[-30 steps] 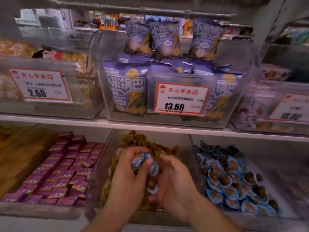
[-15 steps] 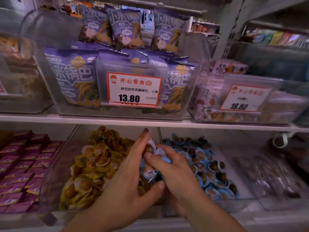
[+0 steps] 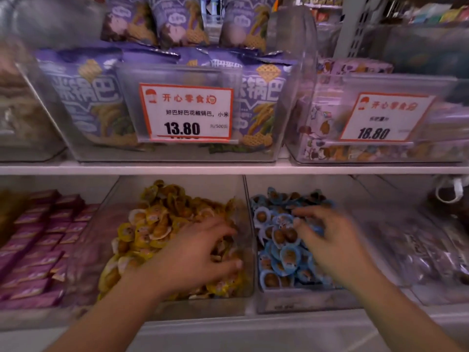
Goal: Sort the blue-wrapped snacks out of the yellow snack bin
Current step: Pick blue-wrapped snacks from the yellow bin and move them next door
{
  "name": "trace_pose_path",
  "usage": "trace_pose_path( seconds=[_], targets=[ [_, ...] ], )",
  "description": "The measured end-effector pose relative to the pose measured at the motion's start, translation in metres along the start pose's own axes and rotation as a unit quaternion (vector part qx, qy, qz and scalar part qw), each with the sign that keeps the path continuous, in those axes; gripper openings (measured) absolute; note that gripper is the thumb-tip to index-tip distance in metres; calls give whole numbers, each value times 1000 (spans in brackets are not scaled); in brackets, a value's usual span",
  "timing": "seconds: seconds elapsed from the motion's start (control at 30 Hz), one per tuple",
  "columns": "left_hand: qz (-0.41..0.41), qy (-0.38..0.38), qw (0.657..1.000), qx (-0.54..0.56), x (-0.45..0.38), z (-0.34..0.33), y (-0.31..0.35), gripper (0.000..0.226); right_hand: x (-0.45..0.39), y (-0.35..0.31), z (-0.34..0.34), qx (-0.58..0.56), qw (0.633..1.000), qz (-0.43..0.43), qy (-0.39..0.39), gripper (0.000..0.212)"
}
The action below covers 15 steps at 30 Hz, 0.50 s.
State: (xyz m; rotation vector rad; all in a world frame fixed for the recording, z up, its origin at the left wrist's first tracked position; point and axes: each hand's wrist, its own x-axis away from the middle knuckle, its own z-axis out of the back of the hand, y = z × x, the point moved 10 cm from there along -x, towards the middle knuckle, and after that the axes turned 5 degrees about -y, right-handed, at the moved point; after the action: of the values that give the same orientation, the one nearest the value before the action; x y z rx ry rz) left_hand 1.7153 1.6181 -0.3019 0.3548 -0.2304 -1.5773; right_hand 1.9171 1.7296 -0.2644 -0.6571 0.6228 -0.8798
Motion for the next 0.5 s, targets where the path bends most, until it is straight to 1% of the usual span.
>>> trace_pose_path(
  seconds=[0.03,0.1,0.13,0.17,0.2,0.27,0.37,0.43,0.5],
  targets=[
    [-1,-47,998,-51,-3,-16,3,75,2,-9,-15,-48,999,11,-21,15],
    [0,-115,984,-138,-6,-40,5,82,9,-27,-52,-93,992,27,-84,43],
    [3,-130,977,-172,-7,-45,4,82,13,-33,-68,-92,989,33,-111,52],
    [6,-134,971,-198,-8,-45,2,81,15,-38,-80,-97,986,38,-128,54],
    [10,-129,968,-217,-11,-41,0,78,15,-40,-87,-103,985,37,-133,52],
    [29,-113,966,-233,-14,-25,-9,67,10,-36,-85,-116,986,22,-116,40],
    [88,-81,967,-224,-13,10,-42,53,4,-26,-82,-130,985,-11,-111,21],
    [148,-65,964,-212,-9,32,-72,47,3,-28,-81,-110,989,-2,-103,12],
    [173,-21,961,-215,-7,48,-88,38,4,-33,-81,-85,992,15,-90,10]
  ],
)
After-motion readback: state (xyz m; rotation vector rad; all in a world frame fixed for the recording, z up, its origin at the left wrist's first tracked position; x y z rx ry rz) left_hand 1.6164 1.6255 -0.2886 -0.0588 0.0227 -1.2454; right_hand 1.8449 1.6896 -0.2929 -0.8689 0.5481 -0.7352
